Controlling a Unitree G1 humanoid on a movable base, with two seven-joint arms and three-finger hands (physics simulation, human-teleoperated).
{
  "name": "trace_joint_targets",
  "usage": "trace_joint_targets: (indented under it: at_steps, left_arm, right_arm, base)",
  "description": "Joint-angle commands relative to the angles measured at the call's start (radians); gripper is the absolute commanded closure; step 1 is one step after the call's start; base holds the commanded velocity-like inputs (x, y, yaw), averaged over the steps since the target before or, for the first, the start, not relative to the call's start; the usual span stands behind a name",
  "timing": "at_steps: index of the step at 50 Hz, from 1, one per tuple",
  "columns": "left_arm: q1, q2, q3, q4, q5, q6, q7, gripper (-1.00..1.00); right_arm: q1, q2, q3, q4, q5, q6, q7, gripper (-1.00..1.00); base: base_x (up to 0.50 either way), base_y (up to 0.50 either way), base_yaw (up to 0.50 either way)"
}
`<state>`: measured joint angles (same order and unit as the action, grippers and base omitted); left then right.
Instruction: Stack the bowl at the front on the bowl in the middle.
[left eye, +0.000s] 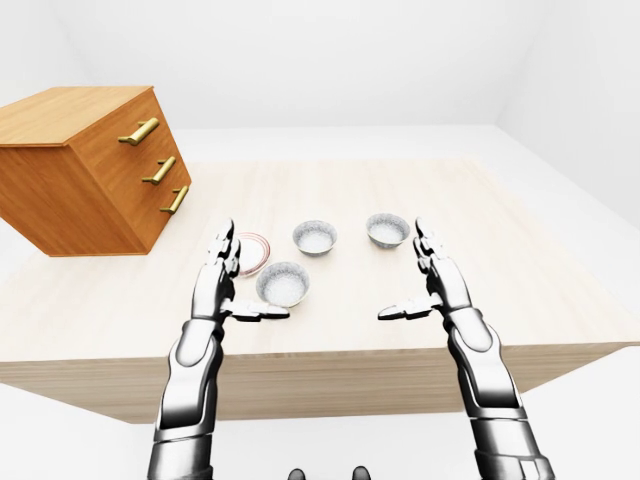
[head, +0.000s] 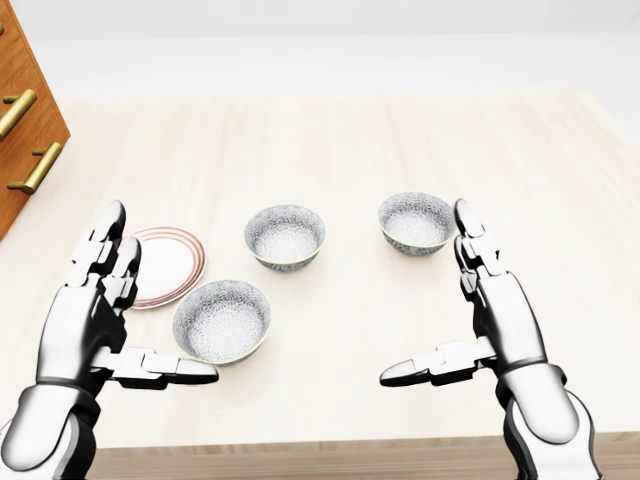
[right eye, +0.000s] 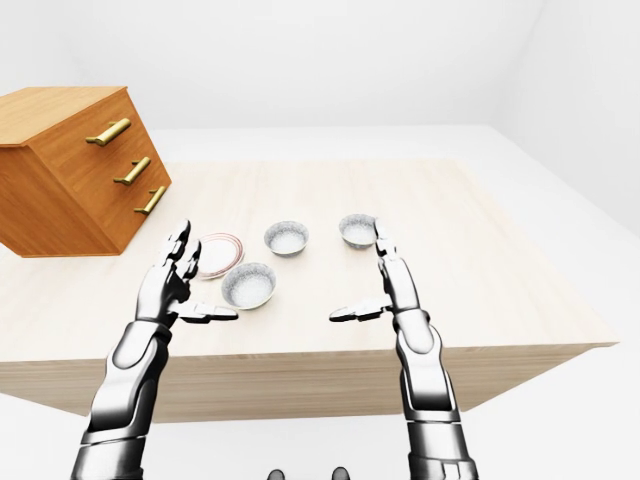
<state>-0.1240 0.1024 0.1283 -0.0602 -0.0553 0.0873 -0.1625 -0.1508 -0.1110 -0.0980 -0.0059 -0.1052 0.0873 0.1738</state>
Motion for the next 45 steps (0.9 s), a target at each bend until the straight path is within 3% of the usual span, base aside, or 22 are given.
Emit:
trace_joint_targets:
  at_steps: [1,19,45]
  left_arm:
    - [-0.042,0.021,0.017,-0.019,0.003,0.000,-0.027,-1.00]
    - [-0.044,0.023,0.030,0.042,-0.004,0.000,-0.012,-1.00]
    - [-0.038,0.024,0.027,0.030,-0.006,0.000,-0.013,-1.00]
  right_arm:
    - [-0.046,-0.025,-0.024,-0.044,-0.032,0.000,0.046,-1.00]
    - [-0.059,-0.019,-0.016,-0.038,-0.024,0.000,0.047,-1.00]
    - [-0.047,-0.015,-0.014,-0.019,-0.027,0.000,0.034,-1.00]
  base:
    - [0.00,0.00,0.00]
    - [0.00,0.00,0.00]
    - [0.19,0.00,0.00]
